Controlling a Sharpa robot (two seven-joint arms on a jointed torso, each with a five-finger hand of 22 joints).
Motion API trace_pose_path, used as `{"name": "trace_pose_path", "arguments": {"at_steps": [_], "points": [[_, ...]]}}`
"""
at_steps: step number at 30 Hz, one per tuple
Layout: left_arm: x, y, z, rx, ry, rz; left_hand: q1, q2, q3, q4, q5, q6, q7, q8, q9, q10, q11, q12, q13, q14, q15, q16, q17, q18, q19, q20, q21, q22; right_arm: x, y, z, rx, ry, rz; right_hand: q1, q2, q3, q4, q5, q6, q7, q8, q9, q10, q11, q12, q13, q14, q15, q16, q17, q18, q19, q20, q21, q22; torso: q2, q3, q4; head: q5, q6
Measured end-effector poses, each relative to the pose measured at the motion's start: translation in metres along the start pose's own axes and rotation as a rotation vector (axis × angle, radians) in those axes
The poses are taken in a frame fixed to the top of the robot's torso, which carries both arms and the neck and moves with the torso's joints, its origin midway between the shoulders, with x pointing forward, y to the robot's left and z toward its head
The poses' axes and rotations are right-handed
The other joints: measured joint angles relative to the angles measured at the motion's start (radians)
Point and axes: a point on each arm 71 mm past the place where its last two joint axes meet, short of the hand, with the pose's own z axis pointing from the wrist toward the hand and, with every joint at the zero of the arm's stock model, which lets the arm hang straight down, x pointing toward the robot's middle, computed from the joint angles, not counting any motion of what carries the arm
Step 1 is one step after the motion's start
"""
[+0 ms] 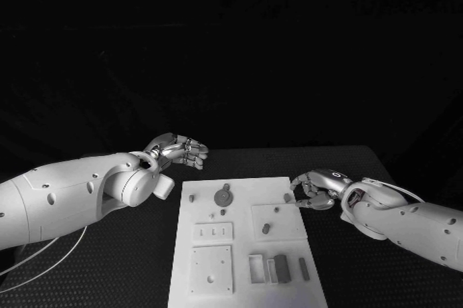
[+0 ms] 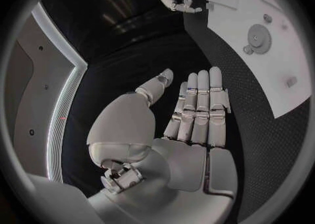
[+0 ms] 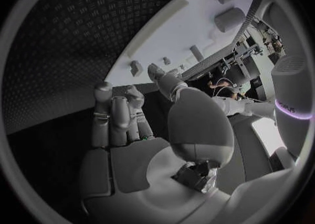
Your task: Assemble the parts on the task board
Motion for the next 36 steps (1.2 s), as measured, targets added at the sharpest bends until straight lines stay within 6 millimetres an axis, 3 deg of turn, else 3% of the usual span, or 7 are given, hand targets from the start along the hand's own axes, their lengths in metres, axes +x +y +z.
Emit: {"name": "trace_pose_path", "arguments": {"at_steps": [13,24,36], "points": [[0.001,0.001,0.0,-0.002,0.003,-0.001,0.0,0.0,0.0,0.0,0.0,0.0,0.0,0.0,0.0,0.0,0.0,0.0,0.001,0.0,0.0,-0.001,0.001,-0.001,0.0,0.0,0.0,0.0,0.004,0.0,0.01,0.003,0.005,-0.031,0.0,0.0,0.0,0.0,0.0,-0.004,-0.004,0.0,-0.001,0.0,0.0,0.0,0.0,0.0,0.0,0.0,0.014,0.0,0.0,0.001,0.0,0.0,0.0,-0.0015,0.0007,0.014,-0.01],[0.001,0.001,0.0,-0.002,0.005,-0.001,0.0,0.0,0.0,0.0,0.0,0.0,0.0,0.0,0.0,0.0,0.0,0.0,0.001,0.0,0.0,-0.001,0.002,-0.002,0.0,0.0,0.0,0.001,0.006,0.001,0.017,0.004,0.007,-0.05,0.0,0.0,0.0,0.0,0.0,-0.005,-0.005,0.0,-0.001,0.0,0.0,0.0,0.0,0.007,0.0,0.0,0.019,0.0,-0.002,0.002,0.0,0.0,0.0,-0.0022,0.0004,0.013,-0.014],[0.001,0.001,0.0,-0.002,0.006,-0.002,0.0,0.0,0.0,0.0,0.0,0.0,0.0,0.0,0.0,0.0,0.0,0.0,0.002,0.0,0.0,-0.001,0.003,-0.004,0.0,0.0,0.0,0.001,0.014,0.002,0.021,0.007,0.018,-0.051,-0.005,0.058,-0.004,-0.004,0.0,0.016,-0.019,0.024,0.005,0.011,-0.011,0.0,0.0,0.03,-0.013,0.005,0.04,0.001,0.004,0.0,0.0,0.0,0.0,-0.001,0.0001,0.014,-0.019]]}}
